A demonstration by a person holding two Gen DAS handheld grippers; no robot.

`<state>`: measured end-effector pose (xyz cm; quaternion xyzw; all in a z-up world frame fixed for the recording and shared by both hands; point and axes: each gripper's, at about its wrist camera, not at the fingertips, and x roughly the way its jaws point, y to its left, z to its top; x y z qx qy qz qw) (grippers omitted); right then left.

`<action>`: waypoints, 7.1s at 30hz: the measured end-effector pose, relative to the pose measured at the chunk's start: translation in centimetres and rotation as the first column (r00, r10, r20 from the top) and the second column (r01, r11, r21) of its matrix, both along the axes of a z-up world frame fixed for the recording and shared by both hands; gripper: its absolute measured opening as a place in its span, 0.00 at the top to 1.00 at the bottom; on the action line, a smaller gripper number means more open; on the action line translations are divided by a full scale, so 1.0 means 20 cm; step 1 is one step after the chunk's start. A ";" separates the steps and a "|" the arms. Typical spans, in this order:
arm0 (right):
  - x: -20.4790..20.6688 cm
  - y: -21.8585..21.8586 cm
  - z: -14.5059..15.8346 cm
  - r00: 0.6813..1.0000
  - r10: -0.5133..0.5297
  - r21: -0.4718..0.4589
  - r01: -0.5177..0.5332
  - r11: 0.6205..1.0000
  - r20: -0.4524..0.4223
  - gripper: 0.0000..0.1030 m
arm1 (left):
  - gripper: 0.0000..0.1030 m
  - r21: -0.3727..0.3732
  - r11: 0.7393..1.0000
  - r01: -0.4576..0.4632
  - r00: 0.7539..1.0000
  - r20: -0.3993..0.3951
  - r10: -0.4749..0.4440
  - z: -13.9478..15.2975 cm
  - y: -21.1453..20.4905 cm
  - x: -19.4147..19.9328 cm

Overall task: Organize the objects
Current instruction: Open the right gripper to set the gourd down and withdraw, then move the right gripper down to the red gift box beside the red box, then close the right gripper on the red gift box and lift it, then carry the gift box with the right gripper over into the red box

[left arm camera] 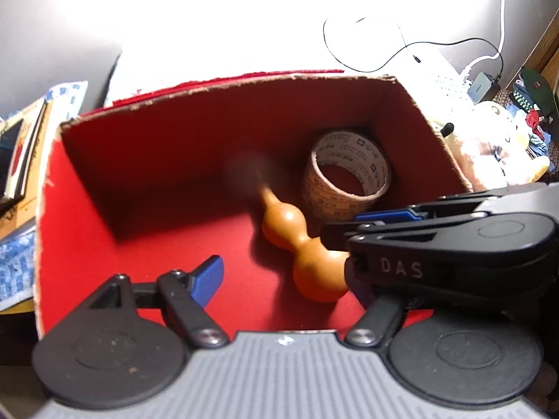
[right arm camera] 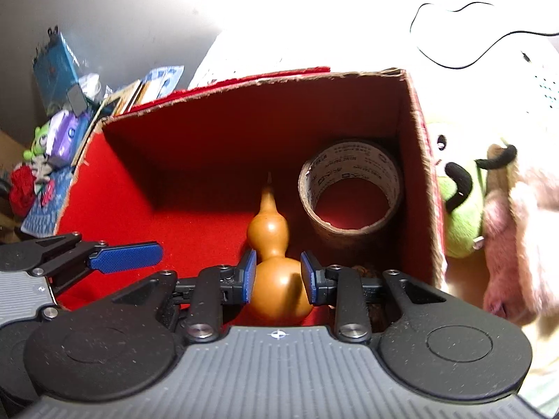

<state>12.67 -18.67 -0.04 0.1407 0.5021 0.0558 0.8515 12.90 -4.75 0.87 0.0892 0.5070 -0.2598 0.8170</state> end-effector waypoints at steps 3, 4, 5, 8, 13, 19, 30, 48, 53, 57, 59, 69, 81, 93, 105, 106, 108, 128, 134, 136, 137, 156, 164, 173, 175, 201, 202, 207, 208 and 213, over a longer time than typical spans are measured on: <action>-0.04 0.01 0.02 0.999 -0.025 -0.001 0.025 1.000 0.023 0.70 | 0.25 0.009 1.000 -0.003 1.000 0.019 0.003 0.02 0.00 -0.03; -0.05 0.01 0.02 0.999 -0.034 0.001 0.034 0.999 0.028 0.70 | 0.25 0.014 1.000 -0.005 1.000 0.023 0.004 0.03 0.01 -0.04; -0.06 0.01 0.02 0.999 -0.041 0.004 0.041 0.999 0.033 0.70 | 0.25 0.018 1.000 -0.006 1.000 0.027 0.006 0.03 0.01 -0.05; -0.12 -0.01 0.04 0.997 -0.063 0.003 0.063 0.998 0.048 0.69 | 0.25 0.020 1.000 -0.011 0.999 0.033 0.010 0.05 0.03 -0.08; -0.17 0.03 0.08 0.993 -0.089 -0.016 0.090 0.996 0.083 0.68 | 0.24 0.025 0.999 -0.026 0.999 0.044 0.024 0.08 0.05 -0.11; -0.26 0.06 0.16 0.983 -0.103 -0.052 0.112 0.992 0.151 0.62 | 0.23 0.033 0.999 -0.038 0.996 0.087 0.035 0.14 0.09 -0.18; -0.43 0.11 0.22 0.963 -0.134 -0.066 0.153 0.986 0.233 0.61 | 0.21 0.050 0.997 -0.066 0.987 0.151 0.058 0.22 0.15 -0.31; -0.63 0.19 0.19 0.943 -0.187 -0.082 0.217 0.973 0.274 0.56 | 0.20 0.082 0.992 -0.101 0.985 0.146 0.088 0.19 0.25 -0.47; -0.67 0.20 0.15 0.945 -0.201 -0.063 0.223 0.973 0.257 0.48 | 0.19 0.103 0.990 -0.098 0.987 0.135 0.084 0.15 0.25 -0.51; -0.70 0.21 0.13 0.949 -0.205 -0.046 0.222 0.974 0.238 0.48 | 0.19 0.118 0.988 -0.103 0.988 0.124 0.088 0.11 0.26 -0.53; -0.71 0.21 0.11 0.952 -0.210 -0.031 0.222 0.974 0.225 0.49 | 0.18 0.128 0.986 -0.104 0.989 0.115 0.089 0.09 0.26 -0.54; -0.76 0.22 0.05 0.959 -0.222 0.006 0.225 0.974 0.175 0.49 | 0.11 0.151 0.983 -0.108 0.992 0.076 0.097 0.02 0.26 -0.59; -0.72 0.23 -0.02 0.971 -0.208 0.024 0.207 0.978 0.119 0.49 | 0.10 0.164 0.979 -0.122 0.992 0.013 0.122 -0.07 0.29 -0.57; -0.70 0.25 -0.07 0.982 -0.172 0.042 0.169 0.985 0.081 0.49 | 0.08 0.151 0.983 -0.105 0.994 -0.027 0.110 -0.12 0.31 -0.57; -0.70 0.23 -0.18 0.990 -0.138 0.123 0.134 0.983 0.020 0.60 | 0.09 -0.010 0.999 -0.040 0.996 -0.074 0.039 -0.13 0.49 -0.63; -0.69 0.22 -0.19 0.991 -0.135 0.135 0.132 0.982 0.013 0.60 | 0.09 -0.032 0.999 -0.025 0.997 -0.078 0.022 -0.13 0.50 -0.65; -0.70 0.22 -0.21 0.991 -0.132 0.158 0.130 0.979 0.003 0.60 | 0.10 -0.073 0.997 -0.003 0.996 -0.091 -0.004 -0.14 0.51 -0.67; -0.67 0.18 -0.31 0.998 -0.062 0.308 0.062 0.949 -0.011 0.69 | 0.10 -0.190 0.982 0.020 0.989 -0.143 -0.048 -0.24 0.49 -0.63; -0.70 0.12 -0.29 0.996 -0.083 0.283 0.085 0.955 -0.020 0.69 | 0.07 -0.185 0.980 0.075 0.985 -0.136 -0.101 -0.25 0.41 -0.66; -0.72 0.08 -0.29 0.995 -0.095 0.282 0.100 0.954 -0.030 0.69 | 0.06 -0.192 0.977 0.098 0.983 -0.135 -0.125 -0.25 0.36 -0.67; -0.73 0.06 -0.29 0.994 -0.100 0.283 0.105 0.953 -0.035 0.69 | 0.04 -0.192 0.975 0.112 0.981 -0.133 -0.139 -0.25 0.34 -0.67; -0.85 -0.07 -0.20 0.980 -0.185 0.301 0.198 0.933 -0.071 0.59 | 0.06 -0.156 0.948 0.276 0.941 -0.158 -0.300 -0.20 0.10 -0.67; -1.06 -0.15 0.14 0.967 -0.244 0.179 0.227 0.957 0.078 0.59 | 0.06 -0.211 0.840 0.499 0.860 0.005 -0.510 0.08 -0.03 -0.82; -1.08 -0.21 0.39 0.929 -0.273 0.152 0.241 0.959 0.250 0.59 | 0.06 -0.278 0.778 0.563 0.826 0.220 -0.519 0.42 -0.03 -0.80; -1.05 -0.21 0.43 0.920 -0.275 0.162 0.237 0.958 0.279 0.60 | 0.06 -0.278 0.783 0.557 0.828 0.255 -0.499 0.47 -0.03 -0.79; -0.30 -0.09 0.44 0.946 -0.048 0.276 -0.045 0.960 0.321 0.65 | 0.06 -0.213 0.957 0.196 0.956 0.261 -0.137 0.55 0.13 -0.24; -0.27 -0.07 0.41 0.951 -0.039 0.280 -0.050 0.959 0.306 0.65 | 0.06 -0.208 0.962 0.176 0.961 0.247 -0.122 0.53 0.14 -0.21; -0.14 -0.01 0.25 0.975 0.007 0.293 -0.074 0.953 0.222 0.65 | 0.06 -0.169 0.982 0.082 0.988 0.146 -0.058 0.35 0.18 -0.11; -0.12 0.00 0.22 0.979 0.017 0.293 -0.078 0.953 0.204 0.65 | 0.06 -0.151 0.986 0.069 0.990 0.130 -0.049 0.31 0.18 -0.10; -0.02 0.00 0.10 0.991 0.032 0.318 -0.073 0.945 0.133 0.65 | 0.06 -0.087 0.996 0.016 0.998 0.054 -0.011 0.14 0.15 -0.03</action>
